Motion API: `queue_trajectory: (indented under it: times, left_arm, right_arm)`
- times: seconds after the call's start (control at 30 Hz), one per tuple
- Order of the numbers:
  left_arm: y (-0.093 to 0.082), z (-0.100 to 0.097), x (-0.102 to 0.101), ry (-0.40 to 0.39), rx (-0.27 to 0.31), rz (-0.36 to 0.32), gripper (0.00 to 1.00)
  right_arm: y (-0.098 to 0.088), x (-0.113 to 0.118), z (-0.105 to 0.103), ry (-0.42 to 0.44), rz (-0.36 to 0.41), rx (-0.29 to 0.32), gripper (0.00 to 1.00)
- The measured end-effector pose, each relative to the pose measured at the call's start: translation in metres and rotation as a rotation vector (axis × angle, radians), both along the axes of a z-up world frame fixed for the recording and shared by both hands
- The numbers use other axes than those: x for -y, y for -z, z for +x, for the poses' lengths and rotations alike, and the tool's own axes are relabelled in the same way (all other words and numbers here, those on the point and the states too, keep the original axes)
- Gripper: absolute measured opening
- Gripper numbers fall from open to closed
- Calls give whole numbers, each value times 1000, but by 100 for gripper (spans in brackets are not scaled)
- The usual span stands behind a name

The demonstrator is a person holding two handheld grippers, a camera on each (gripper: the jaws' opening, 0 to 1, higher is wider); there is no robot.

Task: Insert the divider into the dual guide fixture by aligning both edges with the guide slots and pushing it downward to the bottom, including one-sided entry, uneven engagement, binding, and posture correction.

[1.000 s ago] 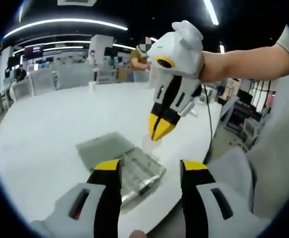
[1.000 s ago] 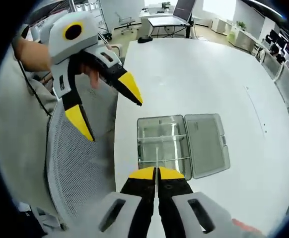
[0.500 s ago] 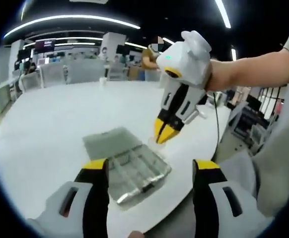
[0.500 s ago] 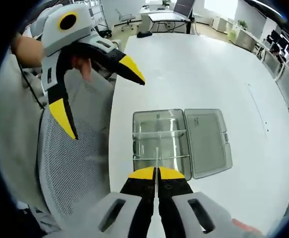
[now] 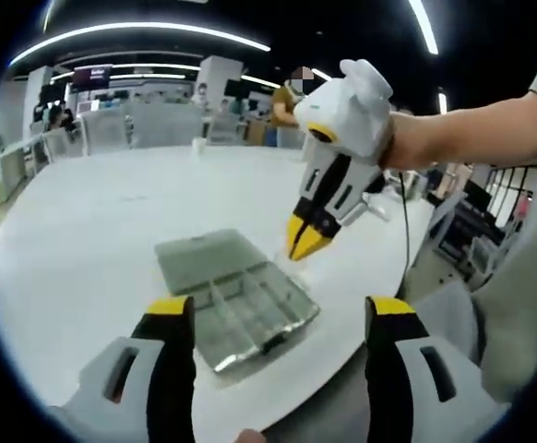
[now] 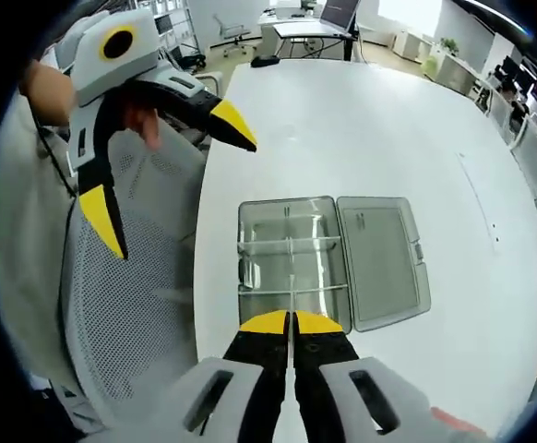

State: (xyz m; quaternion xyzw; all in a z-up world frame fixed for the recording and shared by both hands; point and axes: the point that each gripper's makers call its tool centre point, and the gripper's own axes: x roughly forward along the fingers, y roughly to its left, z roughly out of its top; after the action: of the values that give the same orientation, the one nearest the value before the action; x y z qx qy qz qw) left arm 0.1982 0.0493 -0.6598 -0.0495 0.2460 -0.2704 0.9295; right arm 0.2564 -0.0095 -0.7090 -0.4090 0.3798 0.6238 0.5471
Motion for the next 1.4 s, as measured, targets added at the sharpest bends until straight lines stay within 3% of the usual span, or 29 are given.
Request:
queue_trajectory:
  times: [1.4]
  left_arm:
    - [8,-3,-2,-27,-42,-14,81]
  right_arm:
    - [17,3,-1,-12,-9,8,0]
